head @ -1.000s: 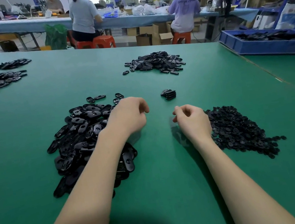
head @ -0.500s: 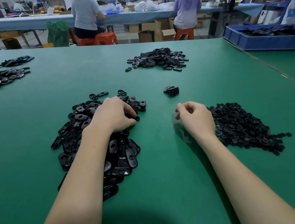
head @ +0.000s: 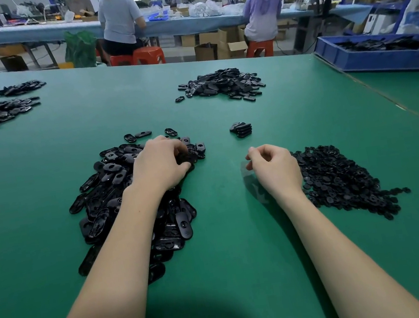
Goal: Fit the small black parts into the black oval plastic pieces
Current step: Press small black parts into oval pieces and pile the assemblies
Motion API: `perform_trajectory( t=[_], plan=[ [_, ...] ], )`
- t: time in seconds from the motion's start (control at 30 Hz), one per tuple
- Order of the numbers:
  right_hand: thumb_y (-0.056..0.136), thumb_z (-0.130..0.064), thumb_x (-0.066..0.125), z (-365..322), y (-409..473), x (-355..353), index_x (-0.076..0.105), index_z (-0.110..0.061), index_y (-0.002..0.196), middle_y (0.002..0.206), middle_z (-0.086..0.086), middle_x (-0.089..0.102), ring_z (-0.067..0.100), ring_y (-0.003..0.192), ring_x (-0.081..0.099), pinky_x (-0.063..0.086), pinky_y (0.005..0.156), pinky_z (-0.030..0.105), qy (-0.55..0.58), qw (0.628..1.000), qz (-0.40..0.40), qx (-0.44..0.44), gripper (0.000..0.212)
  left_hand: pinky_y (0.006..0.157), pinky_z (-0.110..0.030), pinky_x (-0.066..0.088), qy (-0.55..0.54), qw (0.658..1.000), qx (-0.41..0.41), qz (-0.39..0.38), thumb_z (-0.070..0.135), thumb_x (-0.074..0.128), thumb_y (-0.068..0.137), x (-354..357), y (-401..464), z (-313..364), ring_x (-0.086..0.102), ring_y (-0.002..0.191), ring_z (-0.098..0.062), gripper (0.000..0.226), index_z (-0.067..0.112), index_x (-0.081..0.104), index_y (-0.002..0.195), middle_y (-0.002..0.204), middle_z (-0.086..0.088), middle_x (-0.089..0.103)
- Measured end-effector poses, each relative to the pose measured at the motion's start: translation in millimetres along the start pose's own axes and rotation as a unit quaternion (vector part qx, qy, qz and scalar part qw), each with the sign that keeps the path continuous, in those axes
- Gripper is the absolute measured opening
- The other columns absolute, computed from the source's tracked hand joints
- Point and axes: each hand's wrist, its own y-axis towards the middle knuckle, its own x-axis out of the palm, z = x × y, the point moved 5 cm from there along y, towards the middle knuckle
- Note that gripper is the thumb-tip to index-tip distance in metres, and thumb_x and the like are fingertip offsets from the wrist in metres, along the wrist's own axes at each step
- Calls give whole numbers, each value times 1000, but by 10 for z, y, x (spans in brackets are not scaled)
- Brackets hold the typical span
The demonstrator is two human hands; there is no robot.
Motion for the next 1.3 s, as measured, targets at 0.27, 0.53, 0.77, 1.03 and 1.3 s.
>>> perform_trajectory(
  t=[0.27, 0.53, 0.77, 1.03, 1.3],
  plan=[
    [94, -46, 54, -9, -10, -4, 70, -26, 75, 73, -17, 73, 15, 72, 67, 53, 72, 33, 2, 1000, -1, -1, 32, 84, -32, 47, -57, 997, -14, 46, 25, 72, 85, -36, 3, 2, 55, 99, -14, 8, 33, 72, 87, 92, 9, 60],
    [97, -43, 56, -36, 45, -35, 73, -23, 82, 72, -14, 75, 10, 62, 59, 49, 66, 29, 71, 994, -78, 22, 31, 67, -25, 50, -376, 924, -68, -23, 26, 78, 83, 229, -56, 541, 68, 67, -11, 12, 25, 67, 80, 72, 5, 73],
    [94, -34, 59, -45, 232, -497, 73, -27, 86, 81, -14, 75, 8, 67, 62, 49, 64, 25, -56, 995, -79, -29, 18, 66, -29, 59, -525, 840, -90, -103, 7, 69, 89, 678, -272, 977, 71, 63, -17, 15, 15, 56, 85, 81, -12, 77],
    [89, -26, 66, 113, 261, -693, 74, -33, 107, 116, -3, 72, 26, 108, 63, 46, 79, 29, -296, 954, -36, 26, 21, 80, -22, 57, -462, 880, -103, -38, 11, 81, 74, 715, -317, 832, 73, 76, -5, 13, 22, 73, 77, 79, 5, 76],
    [89, -25, 69, 143, 266, -698, 77, -32, 94, 106, 0, 73, 26, 85, 55, 41, 72, 28, -273, 961, 7, 37, 12, 90, -32, 58, -483, 866, -104, -71, 14, 80, 78, 772, -296, 792, 74, 84, -7, 12, 25, 78, 84, 82, 7, 78]
  ],
)
